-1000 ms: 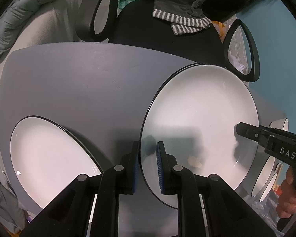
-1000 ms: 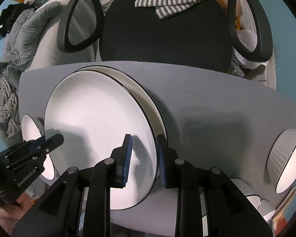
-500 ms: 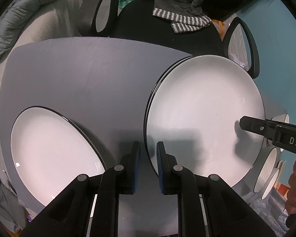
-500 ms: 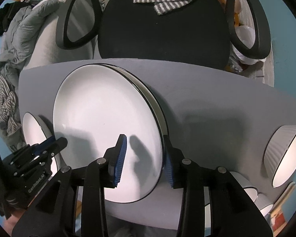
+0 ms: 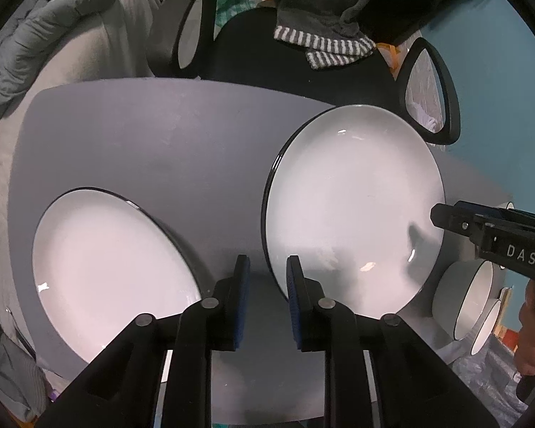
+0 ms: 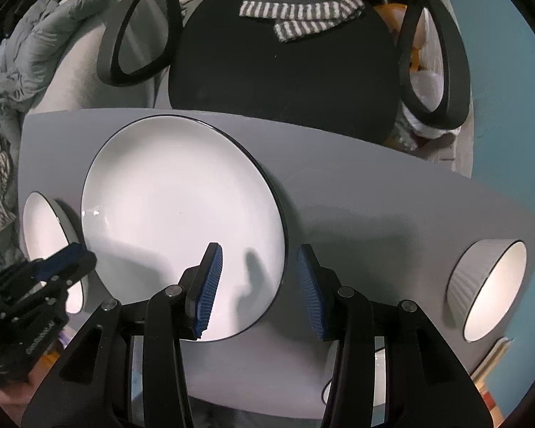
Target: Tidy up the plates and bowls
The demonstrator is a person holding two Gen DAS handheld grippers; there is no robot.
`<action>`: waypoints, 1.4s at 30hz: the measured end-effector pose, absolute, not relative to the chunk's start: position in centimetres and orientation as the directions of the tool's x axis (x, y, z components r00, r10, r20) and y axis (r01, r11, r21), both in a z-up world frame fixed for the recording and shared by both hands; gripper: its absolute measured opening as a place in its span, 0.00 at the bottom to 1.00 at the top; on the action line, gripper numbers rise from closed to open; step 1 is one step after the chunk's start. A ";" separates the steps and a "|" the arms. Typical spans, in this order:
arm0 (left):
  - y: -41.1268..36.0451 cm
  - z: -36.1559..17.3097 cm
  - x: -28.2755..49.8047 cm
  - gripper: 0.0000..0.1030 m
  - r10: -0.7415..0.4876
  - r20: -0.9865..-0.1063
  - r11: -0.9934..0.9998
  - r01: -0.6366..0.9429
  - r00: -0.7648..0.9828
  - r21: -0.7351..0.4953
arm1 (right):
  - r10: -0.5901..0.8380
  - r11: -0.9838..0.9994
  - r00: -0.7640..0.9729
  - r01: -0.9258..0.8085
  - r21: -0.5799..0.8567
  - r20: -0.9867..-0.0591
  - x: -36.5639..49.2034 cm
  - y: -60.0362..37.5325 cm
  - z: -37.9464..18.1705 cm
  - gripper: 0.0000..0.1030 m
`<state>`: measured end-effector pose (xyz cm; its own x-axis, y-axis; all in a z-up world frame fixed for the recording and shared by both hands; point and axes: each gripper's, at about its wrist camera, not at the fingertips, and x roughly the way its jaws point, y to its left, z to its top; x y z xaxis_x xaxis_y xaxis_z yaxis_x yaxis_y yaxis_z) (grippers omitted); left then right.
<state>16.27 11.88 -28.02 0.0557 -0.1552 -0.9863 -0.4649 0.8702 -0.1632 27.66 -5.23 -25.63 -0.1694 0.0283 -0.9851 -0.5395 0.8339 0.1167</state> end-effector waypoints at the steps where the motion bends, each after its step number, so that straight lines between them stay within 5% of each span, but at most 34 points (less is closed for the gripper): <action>1: 11.9 -27.7 16.1 0.27 -0.150 -0.987 0.871 -0.464 0.062 -0.162 | 0.024 0.827 -0.160 -0.551 0.110 -0.987 27.5 -5.1 -25.3 0.45; 17: 13.9 -22.9 11.2 0.48 -0.097 -0.984 0.859 -0.487 0.149 -0.158 | 0.032 0.730 -0.013 -0.682 0.033 -0.999 23.5 -2.5 -20.4 0.55; 42: 19.5 -23.4 0.6 0.52 -0.053 -0.986 0.704 -0.695 0.155 -0.147 | 0.053 0.525 0.017 -0.851 0.013 -0.998 14.9 6.1 -19.3 0.56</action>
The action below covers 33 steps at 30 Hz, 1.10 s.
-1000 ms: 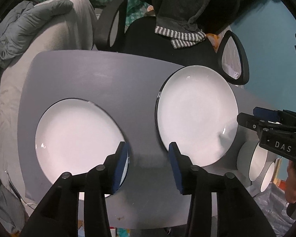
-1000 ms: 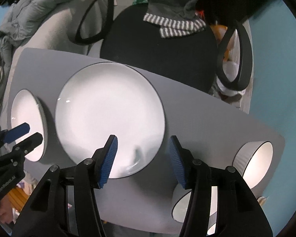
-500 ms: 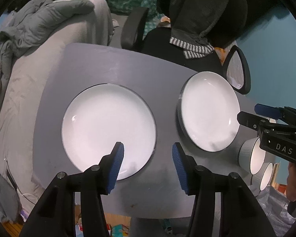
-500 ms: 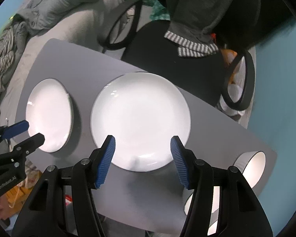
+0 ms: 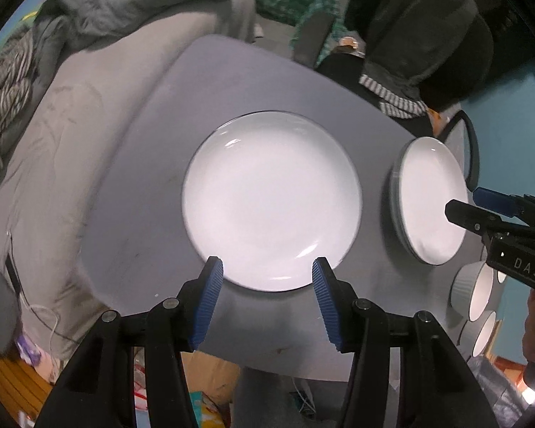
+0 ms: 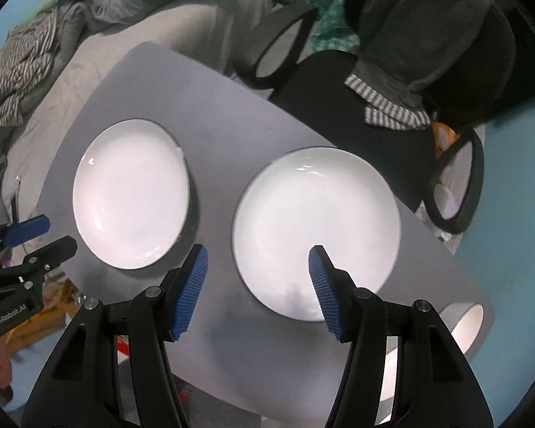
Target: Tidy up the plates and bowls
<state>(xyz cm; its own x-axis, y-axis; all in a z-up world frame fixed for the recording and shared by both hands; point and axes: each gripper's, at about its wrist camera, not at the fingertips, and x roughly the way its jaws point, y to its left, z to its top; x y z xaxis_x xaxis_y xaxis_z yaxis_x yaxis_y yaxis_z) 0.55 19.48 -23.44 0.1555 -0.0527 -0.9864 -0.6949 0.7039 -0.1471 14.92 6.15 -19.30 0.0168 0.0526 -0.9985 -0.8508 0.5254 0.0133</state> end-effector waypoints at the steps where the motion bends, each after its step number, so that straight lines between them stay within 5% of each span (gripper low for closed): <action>1: 19.8 -23.6 0.2 0.52 -0.048 -0.987 0.696 -0.704 0.151 -0.142 | 0.054 0.520 0.012 -0.854 0.017 -0.998 14.7 6.5 -19.4 0.56; 33: 25.9 -30.1 -2.1 0.52 -0.130 -0.983 0.508 -0.842 0.131 -0.180 | 0.047 0.447 -0.174 -0.877 0.176 -0.984 14.3 13.8 -27.9 0.63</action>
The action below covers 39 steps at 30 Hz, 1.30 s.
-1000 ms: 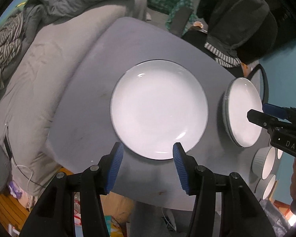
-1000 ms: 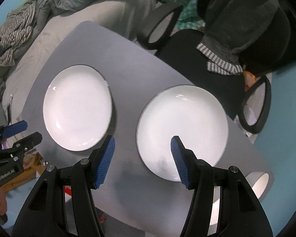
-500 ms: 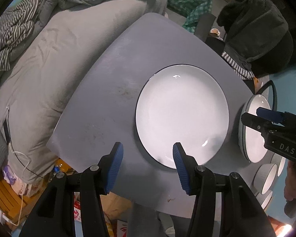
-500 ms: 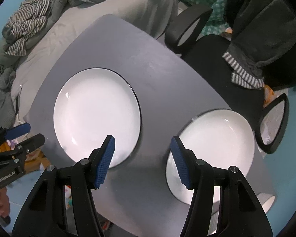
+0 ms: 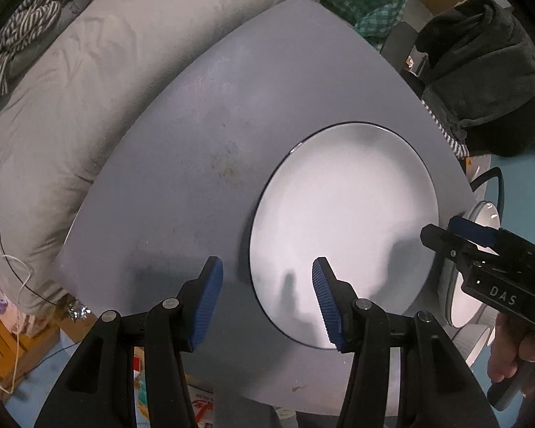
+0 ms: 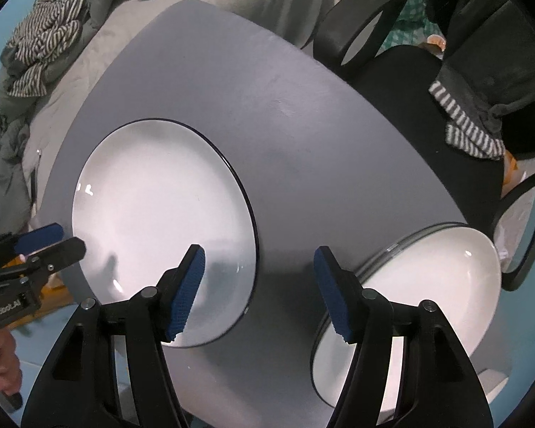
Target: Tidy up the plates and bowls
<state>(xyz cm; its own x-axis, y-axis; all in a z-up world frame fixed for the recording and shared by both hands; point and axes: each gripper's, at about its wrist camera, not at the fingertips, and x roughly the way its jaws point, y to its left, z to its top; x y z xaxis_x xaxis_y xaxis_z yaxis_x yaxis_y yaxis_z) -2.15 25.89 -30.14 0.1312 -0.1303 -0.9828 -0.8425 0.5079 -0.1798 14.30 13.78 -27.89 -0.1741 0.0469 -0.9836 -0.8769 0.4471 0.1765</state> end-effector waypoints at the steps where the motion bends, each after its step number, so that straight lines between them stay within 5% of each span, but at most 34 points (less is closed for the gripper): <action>1: 26.0 -30.4 -2.1 0.52 -0.130 -0.983 0.511 -0.841 0.128 -0.177 | 0.048 0.460 -0.187 -0.868 0.188 -0.981 14.4 13.9 -28.1 0.63; 18: 26.5 -31.8 -1.9 0.52 -0.165 -0.976 0.502 -0.839 0.144 -0.209 | 0.048 0.515 -0.204 -0.834 0.200 -0.978 14.0 14.3 -30.4 0.62; 21: 26.7 -31.8 -1.9 0.43 -0.170 -0.975 0.494 -0.843 0.146 -0.212 | 0.049 0.518 -0.196 -0.833 0.192 -0.979 14.0 14.2 -30.5 0.61; 27: 26.9 -32.2 -2.3 0.26 -0.188 -0.971 0.475 -0.852 0.146 -0.220 | 0.049 0.518 -0.189 -0.835 0.187 -0.981 13.8 14.1 -30.4 0.47; 35: 26.8 -31.8 -3.6 0.25 -0.197 -0.967 0.467 -0.852 0.161 -0.237 | 0.083 0.550 -0.261 -0.793 0.262 -0.962 14.5 14.0 -30.6 0.21; 39: 27.0 -31.8 -3.5 0.22 -0.196 -0.965 0.463 -0.851 0.173 -0.246 | 0.083 0.533 -0.252 -0.806 0.257 -0.964 14.3 14.1 -30.5 0.21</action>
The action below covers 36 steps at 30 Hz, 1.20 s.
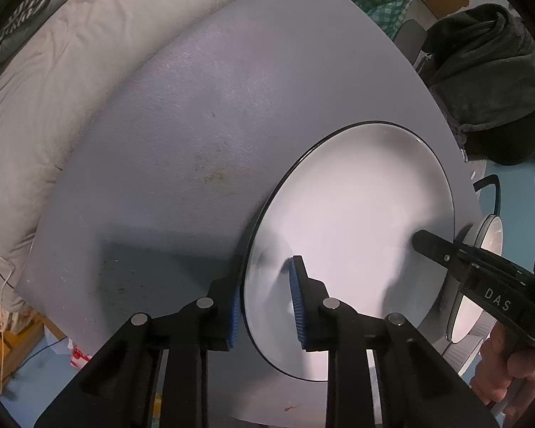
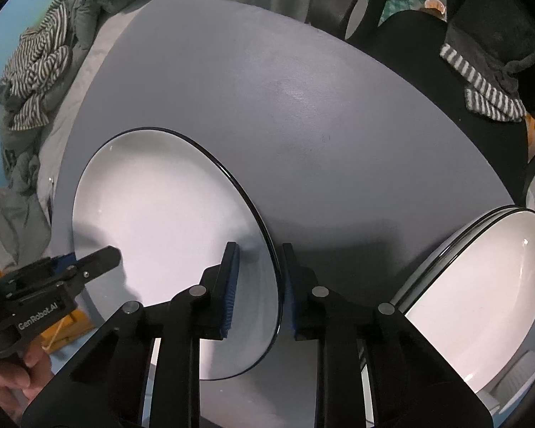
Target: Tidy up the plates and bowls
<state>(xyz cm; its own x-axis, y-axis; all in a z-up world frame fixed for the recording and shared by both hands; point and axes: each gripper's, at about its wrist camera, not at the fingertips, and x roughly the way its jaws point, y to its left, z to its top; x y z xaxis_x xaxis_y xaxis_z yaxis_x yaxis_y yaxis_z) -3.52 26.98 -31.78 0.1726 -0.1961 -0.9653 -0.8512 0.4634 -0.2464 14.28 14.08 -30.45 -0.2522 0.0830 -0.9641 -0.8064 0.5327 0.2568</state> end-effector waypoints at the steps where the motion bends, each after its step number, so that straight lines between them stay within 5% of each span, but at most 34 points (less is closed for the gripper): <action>1: 27.3 -31.8 -3.4 0.22 -0.196 -0.965 0.458 -0.853 0.177 -0.249 | 0.084 0.530 -0.251 -0.808 0.257 -0.964 14.2 14.1 -30.4 0.21; 36: 26.0 -30.4 -1.8 0.20 -0.178 -0.967 0.524 -0.814 0.182 -0.250 | 0.134 0.484 -0.242 -0.831 0.276 -0.961 13.9 12.1 -28.1 0.13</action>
<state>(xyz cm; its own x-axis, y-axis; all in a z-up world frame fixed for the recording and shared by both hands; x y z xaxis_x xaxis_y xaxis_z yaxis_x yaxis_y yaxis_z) -1.82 25.96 -30.43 0.1824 -0.1777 -0.9670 -0.8145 0.5237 -0.2498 13.86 12.13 -28.14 -0.2417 0.1336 -0.9611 -0.8306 0.4836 0.2761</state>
